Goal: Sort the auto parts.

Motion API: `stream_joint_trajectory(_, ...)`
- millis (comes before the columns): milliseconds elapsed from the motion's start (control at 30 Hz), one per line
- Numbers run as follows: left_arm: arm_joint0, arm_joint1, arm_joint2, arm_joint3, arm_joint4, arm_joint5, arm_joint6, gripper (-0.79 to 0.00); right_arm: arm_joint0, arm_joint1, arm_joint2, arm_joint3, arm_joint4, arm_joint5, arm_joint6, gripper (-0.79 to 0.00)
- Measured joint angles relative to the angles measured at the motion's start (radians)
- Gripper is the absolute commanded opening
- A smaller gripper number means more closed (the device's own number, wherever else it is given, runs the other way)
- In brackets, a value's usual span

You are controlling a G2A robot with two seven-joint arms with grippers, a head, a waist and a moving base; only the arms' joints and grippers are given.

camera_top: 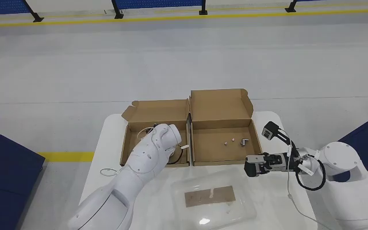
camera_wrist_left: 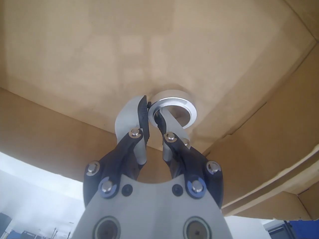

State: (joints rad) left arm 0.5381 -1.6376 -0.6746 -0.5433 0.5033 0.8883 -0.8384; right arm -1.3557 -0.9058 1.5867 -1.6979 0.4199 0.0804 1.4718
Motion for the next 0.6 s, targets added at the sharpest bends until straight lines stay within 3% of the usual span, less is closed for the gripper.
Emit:
stream_joint_trajectory(100, -0.005, -0.009, -0.002, 0.022, -0.009, -0.006, 0.009, -0.757, 0.0, 0.0, 0.0, 0.0, 0.0, 0.0, 0.0, 0.0)
stream_joint_trajectory(167, -0.009, -0.013, -0.003, 0.033, -0.014, -0.008, 0.014, -0.665, 0.0, 0.0, 0.0, 0.0, 0.0, 0.0, 0.0, 0.0)
stream_joint_trajectory(300, -0.019, -0.022, -0.006, 0.054, -0.021, -0.017, 0.023, -0.366, 0.0, 0.0, 0.0, 0.0, 0.0, 0.0, 0.0, 0.0)
stream_joint_trajectory(367, -0.024, -0.025, -0.007, 0.06, -0.021, -0.02, 0.026, -0.046, 0.0, 0.0, 0.0, 0.0, 0.0, 0.0, 0.0, 0.0)
stream_joint_trajectory(400, -0.028, -0.026, -0.009, 0.062, -0.021, -0.02, 0.028, 0.0, 0.0, 0.0, 0.0, 0.0, 0.0, 0.0, 0.0, 0.0)
stream_joint_trajectory(600, -0.052, -0.023, -0.032, 0.042, -0.024, 0.004, 0.044, 0.0, 0.0, 0.0, 0.0, 0.0, 0.0, 0.0, 0.0, 0.0)
